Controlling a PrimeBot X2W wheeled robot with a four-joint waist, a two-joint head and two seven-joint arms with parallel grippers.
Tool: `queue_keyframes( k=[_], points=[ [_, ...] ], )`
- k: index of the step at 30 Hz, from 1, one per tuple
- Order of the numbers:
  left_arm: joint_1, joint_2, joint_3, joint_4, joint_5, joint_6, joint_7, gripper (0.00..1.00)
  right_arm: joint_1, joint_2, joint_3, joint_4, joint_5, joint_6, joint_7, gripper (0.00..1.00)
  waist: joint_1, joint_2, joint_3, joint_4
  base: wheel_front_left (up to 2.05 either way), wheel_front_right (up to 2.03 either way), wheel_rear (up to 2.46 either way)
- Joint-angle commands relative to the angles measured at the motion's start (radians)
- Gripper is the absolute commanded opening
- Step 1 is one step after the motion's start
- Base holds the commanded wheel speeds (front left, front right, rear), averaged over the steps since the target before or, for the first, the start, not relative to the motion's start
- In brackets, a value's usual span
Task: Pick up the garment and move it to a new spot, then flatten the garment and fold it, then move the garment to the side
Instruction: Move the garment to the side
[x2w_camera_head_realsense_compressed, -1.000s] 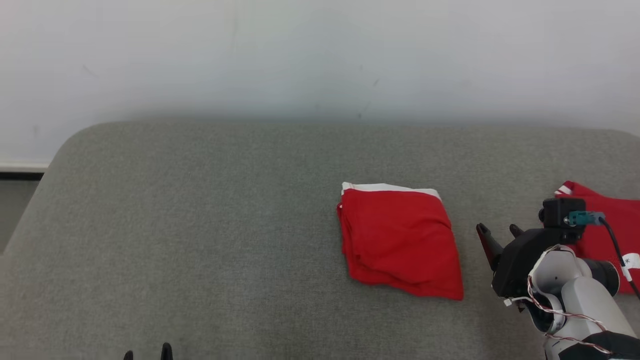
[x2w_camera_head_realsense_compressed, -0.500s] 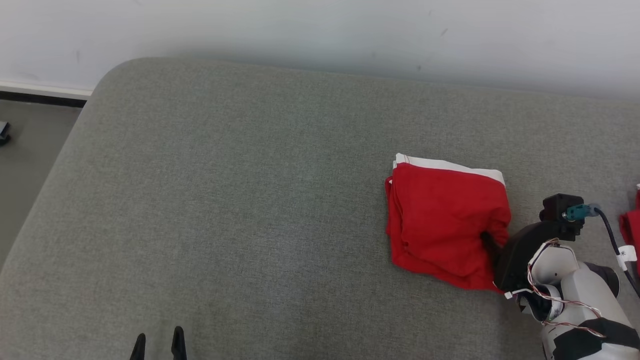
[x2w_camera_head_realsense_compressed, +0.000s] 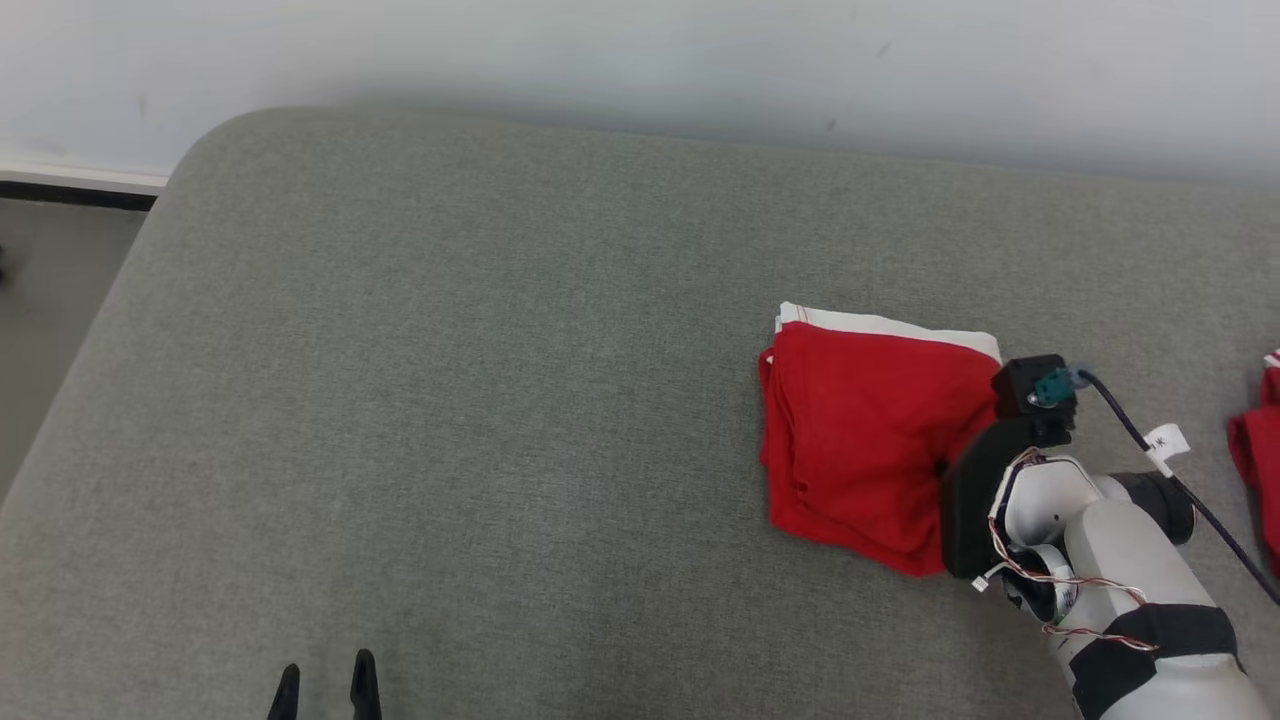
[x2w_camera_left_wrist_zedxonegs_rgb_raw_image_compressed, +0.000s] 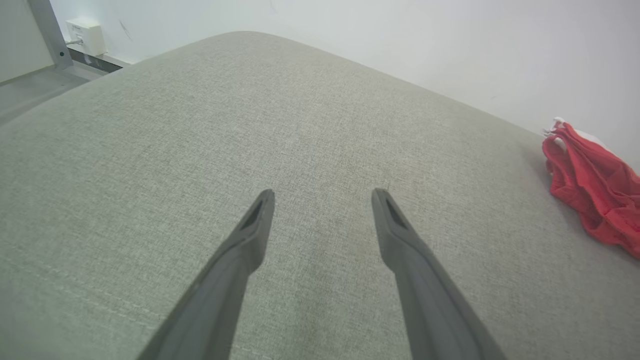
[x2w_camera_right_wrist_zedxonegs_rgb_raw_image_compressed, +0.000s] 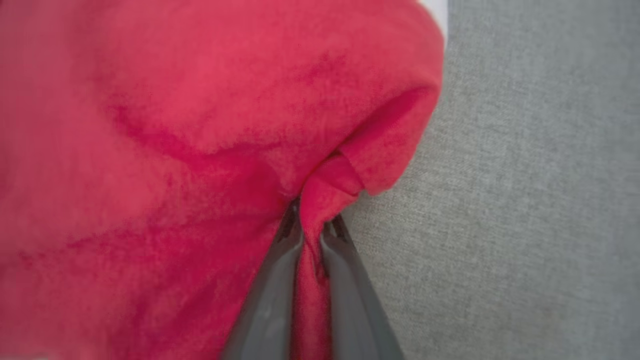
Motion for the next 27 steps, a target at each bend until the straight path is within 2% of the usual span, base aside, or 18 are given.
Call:
queue_keyframes(
  k=[1, 10, 14, 19, 27],
  points=[
    [-0.007, -0.001, -0.007, -0.002, -0.008, 0.002, -0.003, 1.00, 0.017, -0.020, 0.037, 0.006, -0.007, 0.002, 0.020, 0.00, -0.0001, -0.0001, -0.008, -0.025, 0.00, 0.00, 0.00],
    [-0.023, -0.001, -0.022, -0.004, -0.036, 0.011, -0.003, 1.00, -0.119, -0.194, 0.372, -0.164, 0.052, 0.002, 0.113, 0.00, -0.0001, -0.0001, 0.001, -0.161, 0.00, 0.00, 0.00],
    [-0.043, 0.000, -0.030, -0.007, -0.046, 0.012, -0.003, 1.00, -0.189, -0.271, 0.484, -0.224, 0.090, 0.001, 0.131, 0.00, -0.0001, -0.0001, 0.018, -0.229, 0.00, 0.00, 0.00],
    [-0.075, -0.001, -0.039, 0.001, -0.047, 0.011, -0.003, 1.00, -0.255, -0.335, 0.543, -0.226, 0.093, 0.001, 0.103, 0.00, -0.0001, -0.0001, 0.045, -0.301, 0.00, 0.00, 0.00],
    [-0.107, -0.001, -0.024, 0.004, -0.015, 0.005, -0.003, 1.00, -0.312, -0.379, 0.539, -0.185, 0.074, 0.001, 0.044, 0.00, -0.0001, -0.0001, 0.083, -0.372, 0.00, 0.00, 0.00]
  ],
)
